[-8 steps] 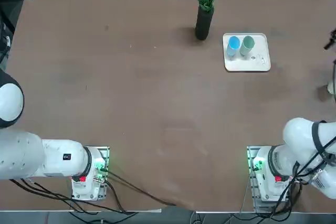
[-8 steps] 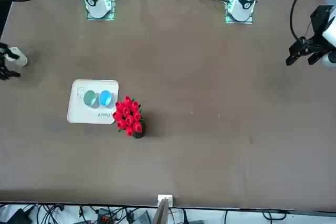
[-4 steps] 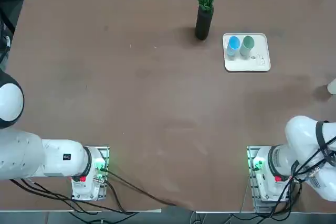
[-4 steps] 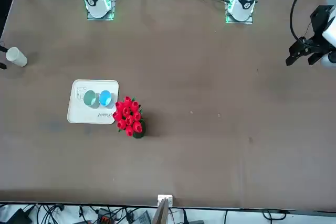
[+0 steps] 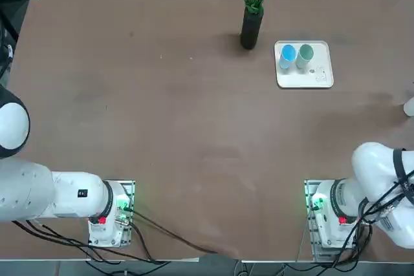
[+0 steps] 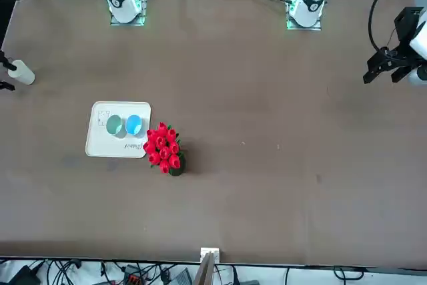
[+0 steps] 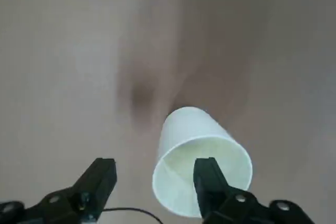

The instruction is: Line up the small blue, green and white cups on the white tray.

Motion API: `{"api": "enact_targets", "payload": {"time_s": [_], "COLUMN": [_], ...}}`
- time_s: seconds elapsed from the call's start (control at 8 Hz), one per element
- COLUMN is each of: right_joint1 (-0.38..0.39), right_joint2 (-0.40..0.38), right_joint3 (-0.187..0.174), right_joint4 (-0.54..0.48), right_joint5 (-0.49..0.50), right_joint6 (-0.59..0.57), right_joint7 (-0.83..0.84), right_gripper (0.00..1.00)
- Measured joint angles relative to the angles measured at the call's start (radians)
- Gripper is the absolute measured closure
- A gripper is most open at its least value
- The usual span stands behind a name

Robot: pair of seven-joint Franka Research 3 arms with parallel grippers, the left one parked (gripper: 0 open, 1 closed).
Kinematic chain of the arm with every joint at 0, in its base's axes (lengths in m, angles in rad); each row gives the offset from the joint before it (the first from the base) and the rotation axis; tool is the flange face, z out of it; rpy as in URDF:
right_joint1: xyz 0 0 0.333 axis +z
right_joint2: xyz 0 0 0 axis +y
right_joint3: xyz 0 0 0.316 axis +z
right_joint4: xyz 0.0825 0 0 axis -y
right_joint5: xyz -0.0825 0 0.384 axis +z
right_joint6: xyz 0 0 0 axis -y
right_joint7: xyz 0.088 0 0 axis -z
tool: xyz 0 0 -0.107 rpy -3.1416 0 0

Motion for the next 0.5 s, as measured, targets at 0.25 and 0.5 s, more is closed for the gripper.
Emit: {"api": "enact_targets", "payload": {"time_s": [0.25, 0.5], "right_joint1": [-0.007, -0.007], "right_joint2": [0.017, 0.034], "right_joint3": [0.001, 0.007], "right_joint4": [0.000, 0.001], "right_joint5": [0.004, 0.004], "right_joint6": [0.001, 0.002], "right_joint7": [0.000, 0.000], "right_gripper": [0.41, 0.77]}}
